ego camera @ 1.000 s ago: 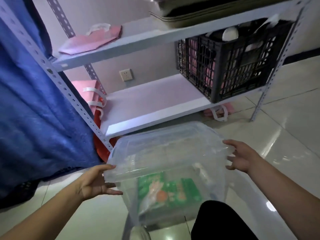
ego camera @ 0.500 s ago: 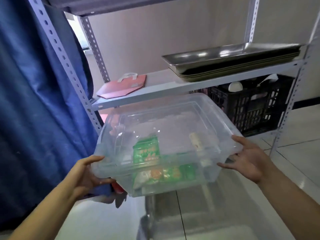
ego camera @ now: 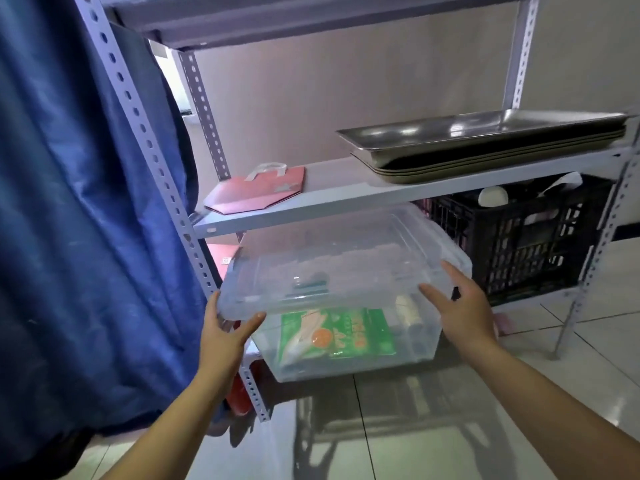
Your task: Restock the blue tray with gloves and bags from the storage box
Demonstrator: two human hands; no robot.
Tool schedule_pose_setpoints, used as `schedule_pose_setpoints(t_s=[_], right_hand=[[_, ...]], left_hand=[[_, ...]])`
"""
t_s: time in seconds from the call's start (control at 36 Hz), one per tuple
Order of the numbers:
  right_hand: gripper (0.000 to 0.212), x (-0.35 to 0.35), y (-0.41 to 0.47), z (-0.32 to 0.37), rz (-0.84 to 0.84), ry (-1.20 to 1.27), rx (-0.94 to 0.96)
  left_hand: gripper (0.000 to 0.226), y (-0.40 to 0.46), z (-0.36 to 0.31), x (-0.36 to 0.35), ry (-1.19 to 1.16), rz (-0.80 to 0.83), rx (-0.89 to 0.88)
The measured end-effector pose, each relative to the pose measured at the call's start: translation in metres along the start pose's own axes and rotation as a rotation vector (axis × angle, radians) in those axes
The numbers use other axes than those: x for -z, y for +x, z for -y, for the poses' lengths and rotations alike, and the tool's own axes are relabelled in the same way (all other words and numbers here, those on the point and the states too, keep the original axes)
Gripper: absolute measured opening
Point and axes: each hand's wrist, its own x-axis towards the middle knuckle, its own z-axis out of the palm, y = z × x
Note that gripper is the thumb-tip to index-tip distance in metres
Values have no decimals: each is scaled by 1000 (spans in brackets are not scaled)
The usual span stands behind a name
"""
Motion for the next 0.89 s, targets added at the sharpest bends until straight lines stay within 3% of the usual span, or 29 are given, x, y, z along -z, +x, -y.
schedule_pose_setpoints(t_s=[0.11,0.25,0.42,0.47,0.58,0.89], right_hand=[[58,-20,25,8,-48,-243,16],[51,-39,54,9,-26,-639,168],[49,-54,88,10,52,-715,194],[56,-61,95,5,109,-789,183],[95,-65,107,-6,267,-981,74],[101,-63,128,-12,346,-1007,118]], left_hand=[[65,28,5,-13,40,-34,-50],[77,50,8,-29,145,-22,-66],[87,86,8,-43,195,-75,-6],[82,92,8,-47,229,-87,-21],[81,97,10,-53,348,-91,0],[62,116,24,-55,472,-37,4]])
